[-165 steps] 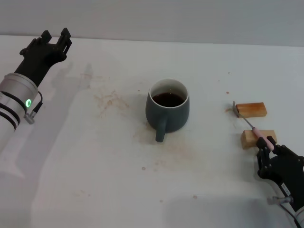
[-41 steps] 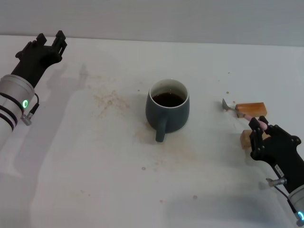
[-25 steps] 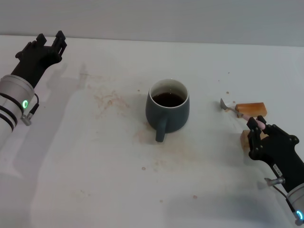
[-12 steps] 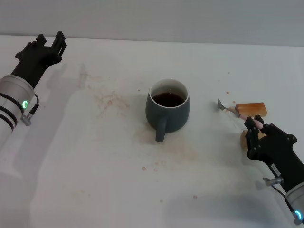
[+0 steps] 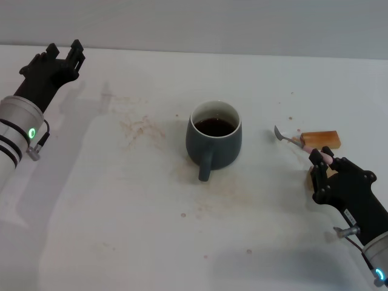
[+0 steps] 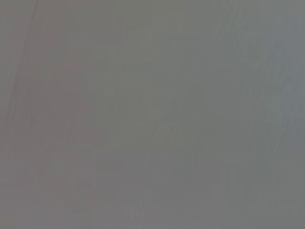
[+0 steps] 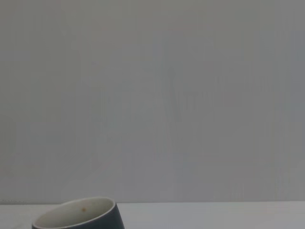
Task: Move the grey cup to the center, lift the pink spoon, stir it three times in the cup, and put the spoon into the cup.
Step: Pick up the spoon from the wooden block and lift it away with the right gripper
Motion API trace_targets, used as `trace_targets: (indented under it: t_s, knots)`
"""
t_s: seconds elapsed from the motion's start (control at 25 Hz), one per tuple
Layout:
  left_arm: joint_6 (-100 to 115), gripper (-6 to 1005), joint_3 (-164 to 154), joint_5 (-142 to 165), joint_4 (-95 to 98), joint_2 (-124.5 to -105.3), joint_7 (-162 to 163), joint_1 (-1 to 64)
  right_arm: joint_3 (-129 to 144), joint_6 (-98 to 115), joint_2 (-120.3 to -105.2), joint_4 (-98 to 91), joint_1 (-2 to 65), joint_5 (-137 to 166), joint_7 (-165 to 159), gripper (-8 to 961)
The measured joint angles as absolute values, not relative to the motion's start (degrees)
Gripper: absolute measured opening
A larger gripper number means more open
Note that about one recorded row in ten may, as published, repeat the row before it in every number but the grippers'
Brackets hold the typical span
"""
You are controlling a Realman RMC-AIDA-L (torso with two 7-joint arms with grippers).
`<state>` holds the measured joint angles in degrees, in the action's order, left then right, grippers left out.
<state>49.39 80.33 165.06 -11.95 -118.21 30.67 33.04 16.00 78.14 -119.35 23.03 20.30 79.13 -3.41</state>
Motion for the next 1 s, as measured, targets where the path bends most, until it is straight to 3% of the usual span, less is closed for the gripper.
trace_targets:
  t_s: [1.0]
  knots:
    - [49.4,548,80.3,165.1,-12.0,-118.21,30.8,33.0,16.0,78.1,-119.36,22.9,20.3,79.1,-3.3,104]
